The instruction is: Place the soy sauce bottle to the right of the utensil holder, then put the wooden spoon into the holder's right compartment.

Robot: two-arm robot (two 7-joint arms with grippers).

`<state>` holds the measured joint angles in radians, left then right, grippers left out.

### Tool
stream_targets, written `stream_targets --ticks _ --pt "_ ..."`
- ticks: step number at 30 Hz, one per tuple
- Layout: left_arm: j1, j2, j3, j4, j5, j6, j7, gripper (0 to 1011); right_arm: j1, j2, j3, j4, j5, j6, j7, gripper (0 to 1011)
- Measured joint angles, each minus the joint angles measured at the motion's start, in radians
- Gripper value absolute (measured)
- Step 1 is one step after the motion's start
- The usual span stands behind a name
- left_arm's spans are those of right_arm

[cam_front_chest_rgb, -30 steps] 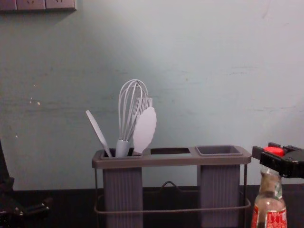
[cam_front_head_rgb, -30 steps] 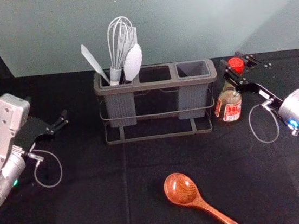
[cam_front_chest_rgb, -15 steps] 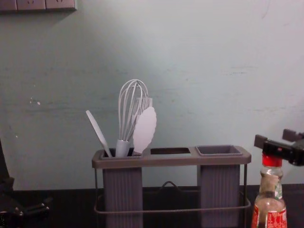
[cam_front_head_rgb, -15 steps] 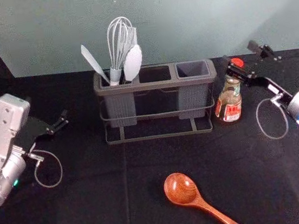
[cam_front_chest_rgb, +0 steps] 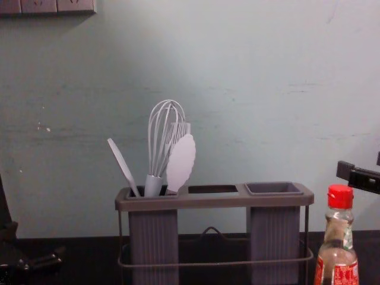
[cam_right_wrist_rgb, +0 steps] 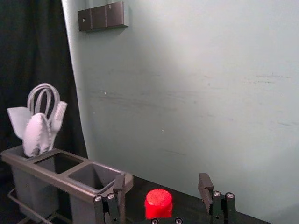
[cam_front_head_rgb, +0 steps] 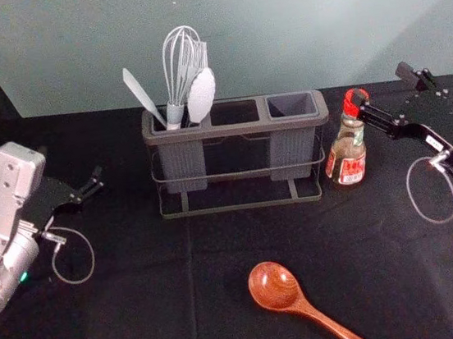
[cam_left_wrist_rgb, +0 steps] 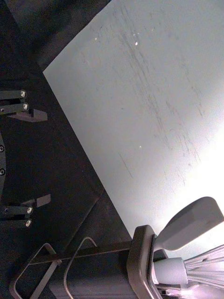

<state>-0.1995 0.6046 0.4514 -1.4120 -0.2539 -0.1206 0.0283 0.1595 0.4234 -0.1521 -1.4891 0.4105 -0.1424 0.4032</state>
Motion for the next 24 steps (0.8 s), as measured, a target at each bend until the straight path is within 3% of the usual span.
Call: stream_targets --ticks 12,24 --pt "0.000 0.000 0.000 0.000 0.000 0.000 0.000 1011 -0.123 0.023 0.012 -0.158 -0.031 0.009 -0.019 1000" --pt "0.000 0.000 0.000 0.000 0.000 0.000 0.000 1011 -0.219 0.038 -0.026 -0.288 -0.063 0.063 -0.026 1000"
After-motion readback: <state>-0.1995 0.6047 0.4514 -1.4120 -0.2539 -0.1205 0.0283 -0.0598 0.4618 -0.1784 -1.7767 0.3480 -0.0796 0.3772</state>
